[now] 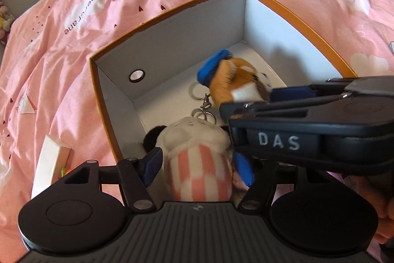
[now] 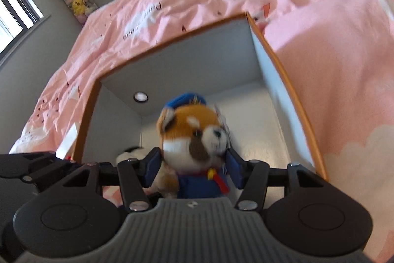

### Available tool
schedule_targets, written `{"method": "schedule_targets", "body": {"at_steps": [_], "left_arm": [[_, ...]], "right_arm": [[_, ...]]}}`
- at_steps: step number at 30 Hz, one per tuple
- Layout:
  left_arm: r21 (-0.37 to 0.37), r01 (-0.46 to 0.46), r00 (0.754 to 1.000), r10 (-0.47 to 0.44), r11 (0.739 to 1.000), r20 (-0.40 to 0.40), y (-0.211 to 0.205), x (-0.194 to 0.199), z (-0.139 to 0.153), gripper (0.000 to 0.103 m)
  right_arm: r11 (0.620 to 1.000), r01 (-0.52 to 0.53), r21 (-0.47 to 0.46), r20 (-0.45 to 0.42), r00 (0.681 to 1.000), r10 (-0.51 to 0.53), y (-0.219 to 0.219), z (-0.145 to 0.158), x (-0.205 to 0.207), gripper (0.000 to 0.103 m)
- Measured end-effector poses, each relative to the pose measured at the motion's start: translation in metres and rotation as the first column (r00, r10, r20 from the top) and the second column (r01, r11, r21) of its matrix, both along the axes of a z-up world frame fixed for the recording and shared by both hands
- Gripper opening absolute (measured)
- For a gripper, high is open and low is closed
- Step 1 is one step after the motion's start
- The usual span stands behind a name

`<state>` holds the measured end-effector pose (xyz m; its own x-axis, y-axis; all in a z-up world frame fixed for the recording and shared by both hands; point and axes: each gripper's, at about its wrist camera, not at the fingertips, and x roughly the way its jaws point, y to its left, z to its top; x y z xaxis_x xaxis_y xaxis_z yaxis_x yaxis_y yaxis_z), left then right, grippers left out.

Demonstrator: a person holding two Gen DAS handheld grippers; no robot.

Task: Organize objects
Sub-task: 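Carry the red panda plush with the right tool while the left carries the white plush over the orange box, then lower both plushes into the orange box and open both tools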

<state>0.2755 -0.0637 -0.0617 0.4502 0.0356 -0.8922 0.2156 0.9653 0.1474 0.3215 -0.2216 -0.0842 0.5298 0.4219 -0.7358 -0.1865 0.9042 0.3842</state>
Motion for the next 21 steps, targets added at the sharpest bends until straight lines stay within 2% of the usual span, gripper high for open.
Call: {"method": "schedule_targets", "body": {"at_steps": [2,5,6,7,11,15,19,21], "left_arm": [[-0.022,0.011,1.0,-0.011,1.0,-0.002,0.003,-0.002,0.004,0.076],[-0.061,0.027,1.0,-0.027,0.998,-0.006,0.008,-0.004,0.013,0.068],[-0.067,0.034,0.999,-0.035,0.997,-0.013,0.009,-0.005,0.016,0.064],[-0.063,0.042,0.999,-0.044,0.997,-0.019,0.009,-0.006,0.017,0.055],[-0.013,0.072,0.996,-0.072,0.997,-0.05,0.005,-0.006,0.013,0.036],[-0.014,0.064,0.996,-0.065,0.998,-0.068,0.004,-0.004,0.003,0.035],[0.043,0.073,0.996,-0.071,0.996,-0.055,0.001,-0.001,-0.004,0.032],[0.048,0.076,0.996,-0.074,0.996,-0.057,0.0,0.001,-0.005,0.032]], "right_arm": [[1.0,-0.001,0.027,-0.046,0.999,0.002,-0.002,-0.01,0.002,0.058],[1.0,-0.003,0.003,-0.028,1.0,0.003,-0.001,-0.009,-0.002,0.057],[1.0,-0.003,0.009,-0.021,1.0,0.003,-0.002,-0.007,-0.003,0.057],[1.0,-0.001,0.015,-0.012,1.0,0.001,-0.003,-0.006,-0.004,0.056],[1.0,0.003,0.015,-0.001,1.0,-0.003,-0.006,-0.003,-0.005,0.043],[1.0,-0.012,-0.008,-0.004,1.0,0.012,-0.003,-0.005,-0.004,0.044],[0.998,-0.036,-0.048,-0.038,0.999,0.034,0.002,-0.015,0.002,0.046],[0.996,-0.055,-0.071,-0.062,0.997,0.05,0.005,-0.021,0.005,0.054]]}}
